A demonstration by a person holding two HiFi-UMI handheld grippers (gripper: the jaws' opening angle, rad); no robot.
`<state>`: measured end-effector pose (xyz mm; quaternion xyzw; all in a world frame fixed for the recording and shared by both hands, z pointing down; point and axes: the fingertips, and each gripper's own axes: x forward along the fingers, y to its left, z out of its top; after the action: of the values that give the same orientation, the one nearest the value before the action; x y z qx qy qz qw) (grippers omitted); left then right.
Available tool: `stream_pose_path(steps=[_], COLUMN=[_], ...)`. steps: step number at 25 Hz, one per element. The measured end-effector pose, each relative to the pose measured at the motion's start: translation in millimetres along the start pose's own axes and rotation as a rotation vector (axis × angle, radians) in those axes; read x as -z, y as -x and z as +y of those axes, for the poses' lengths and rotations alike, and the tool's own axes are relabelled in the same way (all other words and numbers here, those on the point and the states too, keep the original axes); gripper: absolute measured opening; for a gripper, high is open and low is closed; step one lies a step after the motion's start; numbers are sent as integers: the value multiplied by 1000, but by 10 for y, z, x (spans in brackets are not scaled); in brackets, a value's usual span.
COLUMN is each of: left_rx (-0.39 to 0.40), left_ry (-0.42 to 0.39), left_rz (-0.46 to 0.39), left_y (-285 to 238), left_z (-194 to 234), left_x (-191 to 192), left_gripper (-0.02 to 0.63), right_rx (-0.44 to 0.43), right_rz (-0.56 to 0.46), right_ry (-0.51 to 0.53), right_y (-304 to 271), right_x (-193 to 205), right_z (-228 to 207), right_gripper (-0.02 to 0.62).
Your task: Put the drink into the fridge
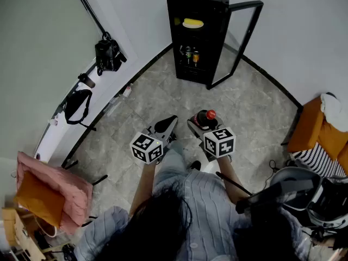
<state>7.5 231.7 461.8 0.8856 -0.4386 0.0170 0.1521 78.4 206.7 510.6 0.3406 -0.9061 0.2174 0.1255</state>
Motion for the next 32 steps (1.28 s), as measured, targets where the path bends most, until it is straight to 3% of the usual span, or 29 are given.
stream_pose_path(steps=[15,32], left_rx=[26,66], left_ry=[3,46], left_rz=[13,58], left_y=[-130,-583], left_z=[-14,719], left_x=[3,-60], left_gripper=[8,8], right_rx=[23,83], right_rz=[-13,36], right_ry=[-22,-67], right_y=[-8,-627], right_x=[-46,-199], right_z=[-141,-557], right_gripper=[307,307])
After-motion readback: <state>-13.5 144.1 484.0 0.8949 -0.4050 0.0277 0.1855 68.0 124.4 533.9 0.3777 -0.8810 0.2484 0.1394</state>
